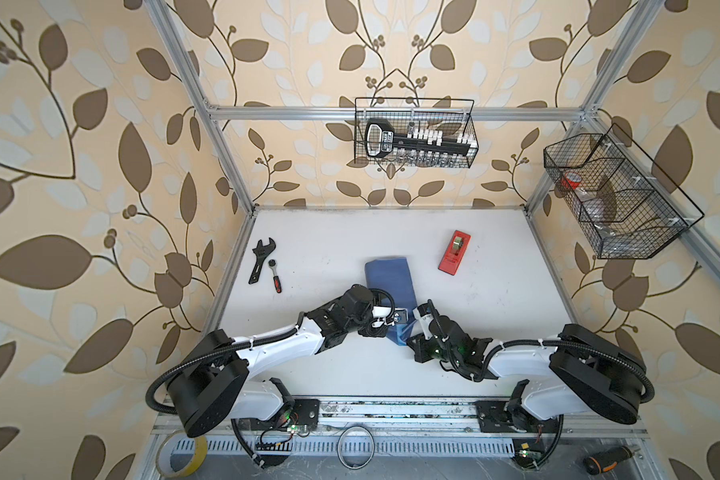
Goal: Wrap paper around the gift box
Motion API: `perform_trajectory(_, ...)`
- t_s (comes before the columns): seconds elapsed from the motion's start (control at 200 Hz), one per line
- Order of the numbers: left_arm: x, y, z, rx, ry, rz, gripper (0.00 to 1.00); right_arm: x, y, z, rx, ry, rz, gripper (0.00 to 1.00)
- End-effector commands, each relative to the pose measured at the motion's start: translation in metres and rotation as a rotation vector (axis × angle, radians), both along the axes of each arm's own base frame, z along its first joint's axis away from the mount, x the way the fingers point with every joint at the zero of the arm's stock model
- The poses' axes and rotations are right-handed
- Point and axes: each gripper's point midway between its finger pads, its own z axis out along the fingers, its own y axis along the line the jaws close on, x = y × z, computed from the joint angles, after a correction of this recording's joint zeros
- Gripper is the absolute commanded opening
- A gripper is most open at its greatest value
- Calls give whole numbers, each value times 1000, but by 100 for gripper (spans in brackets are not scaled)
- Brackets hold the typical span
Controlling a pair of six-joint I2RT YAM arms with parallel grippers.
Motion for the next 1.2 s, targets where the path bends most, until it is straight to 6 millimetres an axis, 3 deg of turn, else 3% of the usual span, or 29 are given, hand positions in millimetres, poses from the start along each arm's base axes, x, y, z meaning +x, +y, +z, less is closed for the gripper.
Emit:
perform_trajectory(0.0, -20, -3, 16, -74, 16, -46, 77, 3, 4, 12, 21, -4, -12, 0)
perform_trajectory(0.125, -44, -3, 15, -76, 42, -88, 66, 5, 7, 22, 52, -5, -18, 0)
perform_trajectory(0.22, -64, -4, 2, -42, 87, -133, 55, 8, 8, 29, 79, -3, -28, 0)
perform_trajectory(0.335, -80, -8, -19, 15, 116, -179, 49, 11, 9, 35, 105, 2, -35, 0)
perform_trajectory(0.584, -66, -10, -64, 124, 123, -129, 47, 13, 9, 43, 136, 4, -42, 0)
perform_trajectory(0.879, -48, -18, -73, 111, 67, -89, 47, 14, 10, 43, 142, 6, -45, 0)
perform_trajectory(1.194, -43, -26, -80, 104, 57, -88, 40, 13, 8, 44, 141, 5, -46, 0)
